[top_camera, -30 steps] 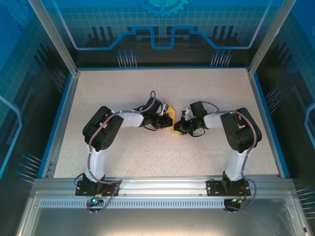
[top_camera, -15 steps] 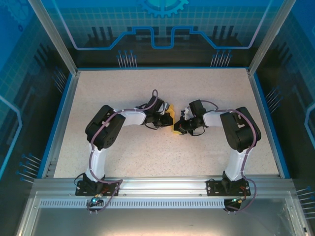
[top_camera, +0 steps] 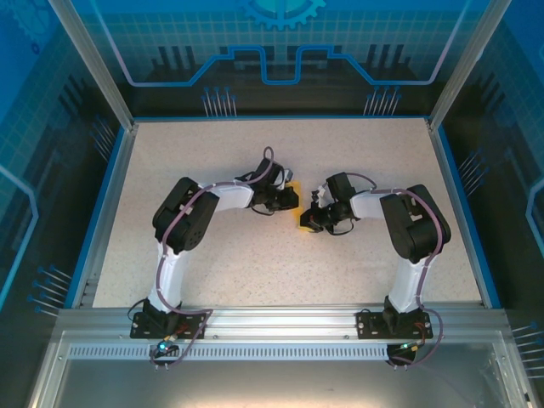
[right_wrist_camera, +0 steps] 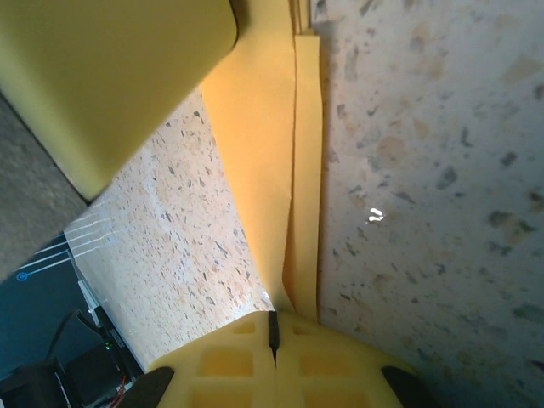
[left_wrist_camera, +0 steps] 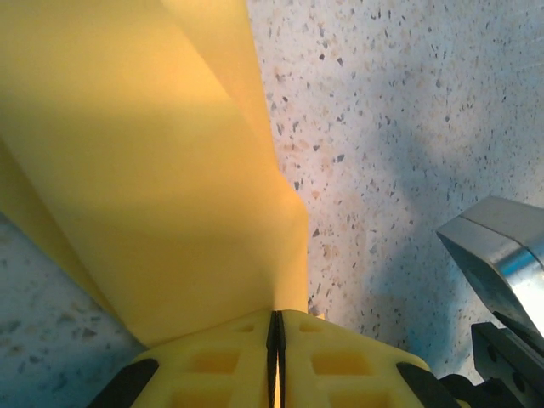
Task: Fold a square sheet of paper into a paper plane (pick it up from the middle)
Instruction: Fold the wing for the fifth time at the center of the table.
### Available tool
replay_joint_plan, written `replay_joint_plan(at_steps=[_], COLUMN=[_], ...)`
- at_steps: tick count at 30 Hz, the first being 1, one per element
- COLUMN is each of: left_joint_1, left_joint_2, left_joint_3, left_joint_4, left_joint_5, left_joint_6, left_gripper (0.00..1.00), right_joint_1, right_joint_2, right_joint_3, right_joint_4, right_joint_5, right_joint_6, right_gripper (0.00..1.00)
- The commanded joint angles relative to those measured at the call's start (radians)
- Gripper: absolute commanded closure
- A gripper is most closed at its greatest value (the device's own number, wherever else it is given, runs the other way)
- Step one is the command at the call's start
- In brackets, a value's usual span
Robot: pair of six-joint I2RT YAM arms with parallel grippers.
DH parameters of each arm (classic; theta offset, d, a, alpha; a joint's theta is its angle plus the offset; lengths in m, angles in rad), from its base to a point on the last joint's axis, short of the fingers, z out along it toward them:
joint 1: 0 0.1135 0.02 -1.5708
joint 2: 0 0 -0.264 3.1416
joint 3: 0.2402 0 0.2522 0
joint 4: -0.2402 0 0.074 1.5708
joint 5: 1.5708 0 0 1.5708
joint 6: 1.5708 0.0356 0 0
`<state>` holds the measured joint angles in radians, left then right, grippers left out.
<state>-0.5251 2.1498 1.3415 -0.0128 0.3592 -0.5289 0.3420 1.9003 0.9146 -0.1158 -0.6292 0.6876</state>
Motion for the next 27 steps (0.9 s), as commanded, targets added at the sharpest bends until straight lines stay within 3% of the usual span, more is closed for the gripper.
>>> replay_joint_plan(at_steps=[1,27], left_joint_1=[0.06,0.178], left_joint_2=[0.053,0.105], left_joint_3=[0.031,0.213], left_joint_4=[0.009,-0.073], left_joint_5=[-0.062,-0.013], left_joint_6=[0.048,0.089], left_gripper=[0.86,0.8], right_joint_1=[0.009,0.009], right_joint_2=[0.092,0.08], right_joint_3=[-0.085,-0.109], right_joint_4=[-0.208,-0.179], right_joint_5=[0.189,0.163], right_joint_6=[-0.01,0.001], right_gripper=[0.98,0.98])
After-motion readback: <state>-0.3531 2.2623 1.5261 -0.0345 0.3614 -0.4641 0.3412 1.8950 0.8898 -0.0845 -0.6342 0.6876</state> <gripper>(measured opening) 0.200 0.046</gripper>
